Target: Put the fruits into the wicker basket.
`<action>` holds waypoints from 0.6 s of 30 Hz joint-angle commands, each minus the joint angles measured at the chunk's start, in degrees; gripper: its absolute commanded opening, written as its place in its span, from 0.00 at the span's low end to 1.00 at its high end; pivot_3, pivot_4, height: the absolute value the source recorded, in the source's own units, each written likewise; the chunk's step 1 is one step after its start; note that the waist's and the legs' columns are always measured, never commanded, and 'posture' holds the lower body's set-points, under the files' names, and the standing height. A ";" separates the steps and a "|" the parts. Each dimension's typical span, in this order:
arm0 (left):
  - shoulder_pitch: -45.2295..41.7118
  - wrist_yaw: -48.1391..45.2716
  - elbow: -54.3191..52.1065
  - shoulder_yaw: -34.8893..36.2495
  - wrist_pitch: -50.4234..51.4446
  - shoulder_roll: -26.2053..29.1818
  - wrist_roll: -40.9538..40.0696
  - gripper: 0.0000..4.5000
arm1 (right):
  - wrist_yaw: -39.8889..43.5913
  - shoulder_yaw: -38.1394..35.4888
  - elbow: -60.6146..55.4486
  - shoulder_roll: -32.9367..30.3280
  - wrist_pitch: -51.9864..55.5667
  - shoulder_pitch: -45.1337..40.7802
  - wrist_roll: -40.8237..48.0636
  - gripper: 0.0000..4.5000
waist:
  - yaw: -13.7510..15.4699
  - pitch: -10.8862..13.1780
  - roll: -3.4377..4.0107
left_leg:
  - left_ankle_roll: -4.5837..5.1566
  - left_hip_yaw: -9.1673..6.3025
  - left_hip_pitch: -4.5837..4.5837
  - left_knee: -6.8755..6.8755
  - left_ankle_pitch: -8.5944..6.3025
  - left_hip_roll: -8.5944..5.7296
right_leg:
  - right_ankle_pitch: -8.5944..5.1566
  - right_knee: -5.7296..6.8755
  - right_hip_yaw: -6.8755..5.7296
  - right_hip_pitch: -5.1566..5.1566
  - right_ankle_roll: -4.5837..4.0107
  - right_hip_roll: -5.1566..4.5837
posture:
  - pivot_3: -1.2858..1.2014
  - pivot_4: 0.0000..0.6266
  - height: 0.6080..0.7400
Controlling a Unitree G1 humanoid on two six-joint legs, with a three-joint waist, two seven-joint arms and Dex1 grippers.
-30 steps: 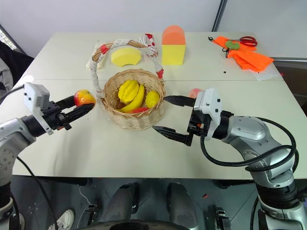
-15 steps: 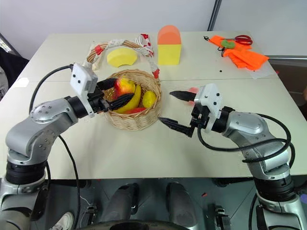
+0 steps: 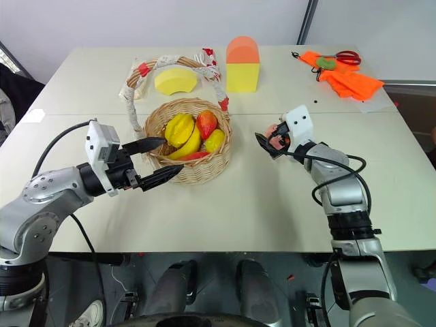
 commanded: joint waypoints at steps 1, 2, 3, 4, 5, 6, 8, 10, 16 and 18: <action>0.54 0.83 -3.15 1.23 -0.90 0.06 -1.10 0.99 | -1.17 -2.04 2.40 0.51 1.50 -1.80 -0.02 1.00 | 0.02 0.00 0.00 | 0.00 0.01 0.00 0.00 0.00 -0.01 | 0.00 0.00 0.01 0.00 0.01 -0.02 | 0.52 0.24 0.98; 0.74 1.21 -3.44 1.14 -1.04 -0.08 -0.96 0.99 | -1.13 -2.04 2.70 0.59 2.32 -1.87 0.13 1.00 | -0.04 0.00 0.00 | 0.00 0.01 0.00 0.00 0.00 -0.01 | 0.00 0.00 0.01 0.00 0.02 -0.02 | 0.52 0.24 0.98; 0.91 1.51 -3.61 1.10 -1.12 -0.15 -0.89 1.00 | -1.10 -2.15 2.79 0.70 2.93 -1.89 0.33 0.94 | -0.08 0.00 0.00 | 0.00 0.02 0.00 -0.02 0.00 -0.01 | 0.01 0.00 0.02 0.00 0.02 -0.02 | 0.52 0.24 0.98; 1.12 1.75 -3.81 1.12 -1.12 -0.18 -0.92 1.00 | -1.15 -2.34 2.71 0.82 3.32 -1.85 0.44 0.88 | -0.11 0.00 0.00 | 0.00 0.02 0.00 -0.02 0.00 -0.01 | 0.01 0.00 0.02 0.00 0.03 -0.01 | 0.52 0.24 0.98; 1.29 1.86 -3.93 1.16 -1.14 -0.18 -0.98 1.00 | -1.12 -2.48 2.57 0.91 3.47 -1.81 0.47 0.81 | -0.16 -0.01 0.00 | 0.00 0.01 0.02 -0.03 0.00 0.00 | 0.01 0.01 0.01 0.00 0.03 0.00 | 0.52 0.24 0.98; 1.54 1.86 -4.04 1.27 -1.22 -0.13 -1.04 1.00 | -1.10 -2.56 2.30 0.94 3.50 -1.72 0.33 0.69 | -0.24 -0.01 0.00 | 0.00 0.01 0.03 -0.02 0.00 0.01 | 0.01 0.03 0.01 0.00 0.03 0.03 | 0.52 0.24 0.98; 1.92 1.72 -3.90 1.55 -1.48 0.08 -1.05 1.00 | -1.01 -2.55 1.65 0.81 3.12 -1.60 -0.21 0.47 | -0.38 -0.01 0.01 | 0.00 0.01 0.07 -0.03 0.00 0.03 | 0.02 0.06 0.02 0.00 0.02 0.06 | 0.52 0.24 0.98; 2.32 1.51 -3.47 2.03 -1.73 0.44 -0.97 1.00 | -0.87 -2.50 0.32 0.44 2.82 -1.28 -0.64 0.28 | -0.37 -0.01 0.01 | 0.00 0.01 0.08 -0.03 0.00 0.05 | 0.03 0.09 0.02 0.00 0.00 0.09 | 0.52 0.24 0.98; 3.57 0.25 -0.44 4.70 -3.19 1.70 -0.52 1.00 | 2.78 -2.70 -7.94 -2.54 -1.67 1.75 -1.25 0.26 | -0.20 -0.01 0.01 | 0.01 0.01 0.06 -0.04 0.00 0.06 | 0.03 0.08 0.01 -0.01 0.01 0.10 | 0.52 0.24 0.98; 4.36 -0.07 0.33 6.32 -3.47 2.03 -0.80 1.00 | 6.11 -3.63 -13.05 -3.84 -2.35 2.94 1.00 0.26 | -0.20 -0.01 0.02 | 0.00 0.01 0.05 -0.03 0.00 0.06 | 0.03 0.09 0.01 -0.03 0.01 0.10 | 0.52 0.24 0.98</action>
